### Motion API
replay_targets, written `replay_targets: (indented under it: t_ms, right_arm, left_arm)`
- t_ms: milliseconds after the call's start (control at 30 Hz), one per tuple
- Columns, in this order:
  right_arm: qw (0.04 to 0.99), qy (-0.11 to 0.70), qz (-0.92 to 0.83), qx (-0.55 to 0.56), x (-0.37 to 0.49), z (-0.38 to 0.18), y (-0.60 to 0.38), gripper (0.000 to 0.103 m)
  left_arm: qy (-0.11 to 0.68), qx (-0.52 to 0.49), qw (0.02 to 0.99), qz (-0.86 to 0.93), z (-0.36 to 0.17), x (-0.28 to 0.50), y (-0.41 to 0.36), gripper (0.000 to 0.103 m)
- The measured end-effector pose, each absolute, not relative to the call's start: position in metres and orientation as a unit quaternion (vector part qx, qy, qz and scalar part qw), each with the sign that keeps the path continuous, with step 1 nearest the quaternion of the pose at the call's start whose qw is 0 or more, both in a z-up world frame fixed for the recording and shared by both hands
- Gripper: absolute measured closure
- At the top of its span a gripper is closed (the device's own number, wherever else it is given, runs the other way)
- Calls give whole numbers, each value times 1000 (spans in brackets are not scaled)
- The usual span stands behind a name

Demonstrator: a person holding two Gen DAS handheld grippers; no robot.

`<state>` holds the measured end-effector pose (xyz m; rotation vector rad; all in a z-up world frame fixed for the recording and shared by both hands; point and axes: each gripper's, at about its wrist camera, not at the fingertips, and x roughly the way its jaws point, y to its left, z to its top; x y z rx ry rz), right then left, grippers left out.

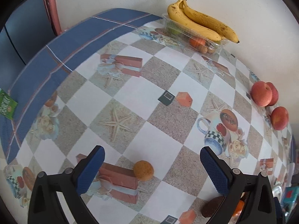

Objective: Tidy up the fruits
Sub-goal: 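Lower the left tool around the small round fruit while the right tool straddles a small orange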

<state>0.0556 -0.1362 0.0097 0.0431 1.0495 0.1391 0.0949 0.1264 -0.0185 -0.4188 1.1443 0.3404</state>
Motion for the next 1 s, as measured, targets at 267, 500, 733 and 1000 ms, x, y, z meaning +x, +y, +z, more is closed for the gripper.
replay_targets:
  t_ms: [267,500,733,1000]
  right_arm:
    - [857,511,65,19,64,-1,-135,32]
    - [839,539,65,14,66,-23,-133,43]
    - [836,544,70,22,68,-27,-132,57]
    - [835,545,69,39,68,-27,-137,71]
  left_arm:
    - [554,-202,796,134,-34,98,122,1]
    - [568,-193,789,136,-47,103,119,16]
    - [563,-193,793,130,-46,105,119,60]
    - [559,-238,787,107,-50,102,125,93]
